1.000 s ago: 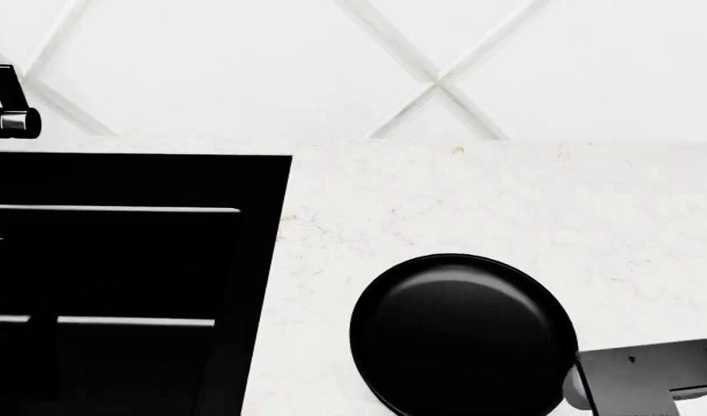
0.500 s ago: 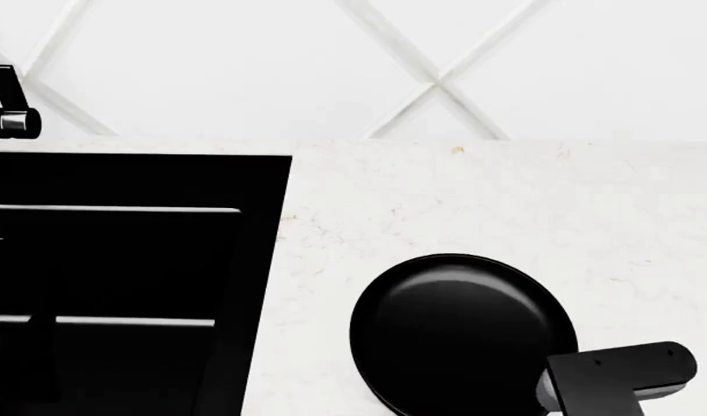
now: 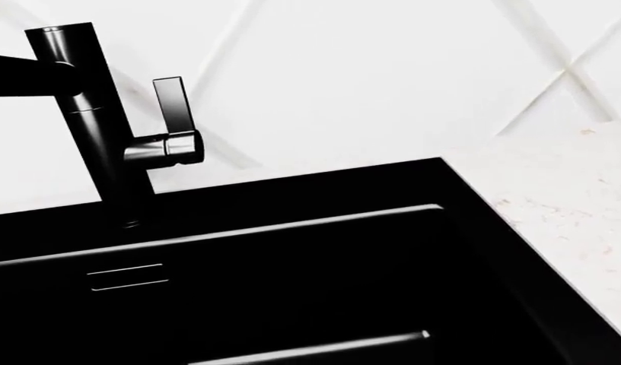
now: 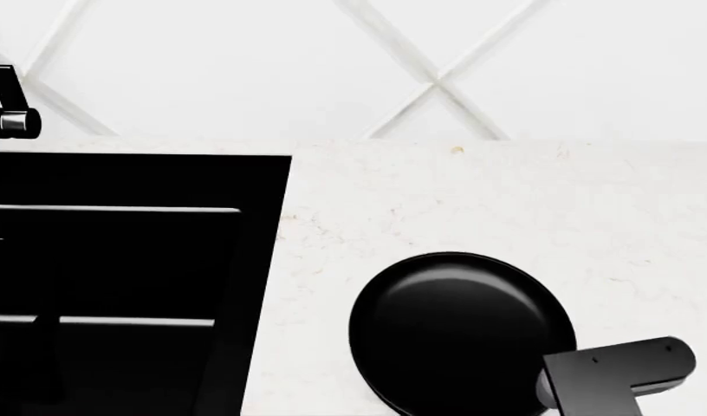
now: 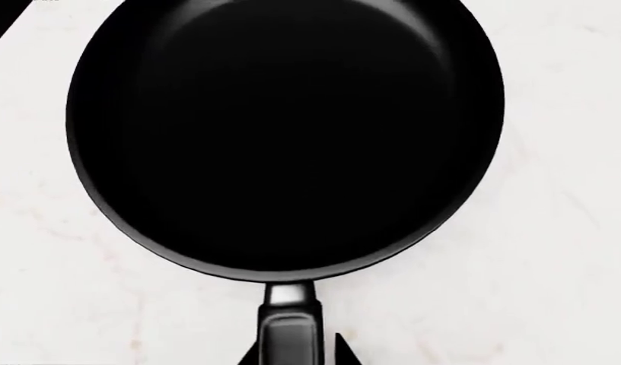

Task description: Pick the pan and sponge and place them into the sink. Then turn on the water.

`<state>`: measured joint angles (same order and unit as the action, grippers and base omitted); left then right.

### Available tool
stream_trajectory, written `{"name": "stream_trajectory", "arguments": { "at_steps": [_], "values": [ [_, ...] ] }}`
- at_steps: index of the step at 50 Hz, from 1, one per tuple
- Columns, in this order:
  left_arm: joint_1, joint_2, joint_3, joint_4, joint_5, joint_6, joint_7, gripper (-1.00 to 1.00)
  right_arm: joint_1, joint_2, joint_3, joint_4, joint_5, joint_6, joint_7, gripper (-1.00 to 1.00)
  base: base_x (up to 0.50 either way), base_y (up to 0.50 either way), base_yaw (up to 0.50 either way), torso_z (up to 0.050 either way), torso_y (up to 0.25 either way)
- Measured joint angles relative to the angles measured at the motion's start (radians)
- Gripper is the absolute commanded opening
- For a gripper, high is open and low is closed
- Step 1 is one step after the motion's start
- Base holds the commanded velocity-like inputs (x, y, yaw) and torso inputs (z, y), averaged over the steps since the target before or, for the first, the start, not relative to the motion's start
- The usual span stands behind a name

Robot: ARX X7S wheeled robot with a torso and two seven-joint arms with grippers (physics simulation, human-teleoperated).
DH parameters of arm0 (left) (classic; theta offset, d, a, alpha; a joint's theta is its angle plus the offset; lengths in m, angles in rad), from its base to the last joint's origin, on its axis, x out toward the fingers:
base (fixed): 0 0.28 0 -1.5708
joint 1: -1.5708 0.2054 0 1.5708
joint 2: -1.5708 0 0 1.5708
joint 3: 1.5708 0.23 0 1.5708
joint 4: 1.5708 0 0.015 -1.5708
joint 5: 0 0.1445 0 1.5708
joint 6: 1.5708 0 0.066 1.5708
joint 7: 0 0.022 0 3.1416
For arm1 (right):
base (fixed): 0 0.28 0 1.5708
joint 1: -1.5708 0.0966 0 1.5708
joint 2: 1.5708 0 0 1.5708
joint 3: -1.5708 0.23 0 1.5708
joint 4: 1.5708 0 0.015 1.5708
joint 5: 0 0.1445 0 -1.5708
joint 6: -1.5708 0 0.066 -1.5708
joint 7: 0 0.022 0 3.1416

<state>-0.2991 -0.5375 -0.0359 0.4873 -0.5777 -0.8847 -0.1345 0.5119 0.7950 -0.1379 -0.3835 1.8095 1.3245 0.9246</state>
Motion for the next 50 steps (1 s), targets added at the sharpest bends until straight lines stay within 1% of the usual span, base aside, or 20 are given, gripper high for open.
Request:
{"name": "stream_trajectory", "arguments": {
  "at_steps": [8, 15, 27, 38, 50],
  "values": [
    [0.000, -0.002, 0.001, -0.002, -0.001, 0.002, 0.000, 1.00, 0.010, 0.015, 0.003, -0.026, 0.008, -0.010, -0.008, -1.00, 0.00, 0.00, 0.00, 0.000, 0.000],
    [-0.002, 0.000, 0.007, 0.000, 0.000, 0.000, -0.005, 1.00, 0.007, 0.041, 0.032, -0.073, 0.018, -0.028, -0.009, -1.00, 0.00, 0.00, 0.00, 0.000, 0.000],
    [-0.008, -0.003, 0.011, 0.006, -0.004, -0.006, -0.010, 1.00, -0.019, 0.072, 0.097, -0.150, -0.028, -0.054, -0.054, -1.00, 0.00, 0.00, 0.00, 0.000, 0.001],
    [-0.016, -0.007, 0.009, 0.013, -0.010, -0.013, -0.014, 1.00, -0.029, 0.093, 0.115, -0.196, -0.071, -0.057, -0.095, -1.00, 0.00, 0.00, 0.00, 0.000, 0.001],
    [-0.019, -0.010, 0.005, 0.016, -0.016, -0.016, -0.018, 1.00, -0.040, 0.092, 0.105, -0.219, -0.136, -0.053, -0.144, -1.00, 0.00, 0.48, 0.00, 0.000, 0.002]
  ]
}}
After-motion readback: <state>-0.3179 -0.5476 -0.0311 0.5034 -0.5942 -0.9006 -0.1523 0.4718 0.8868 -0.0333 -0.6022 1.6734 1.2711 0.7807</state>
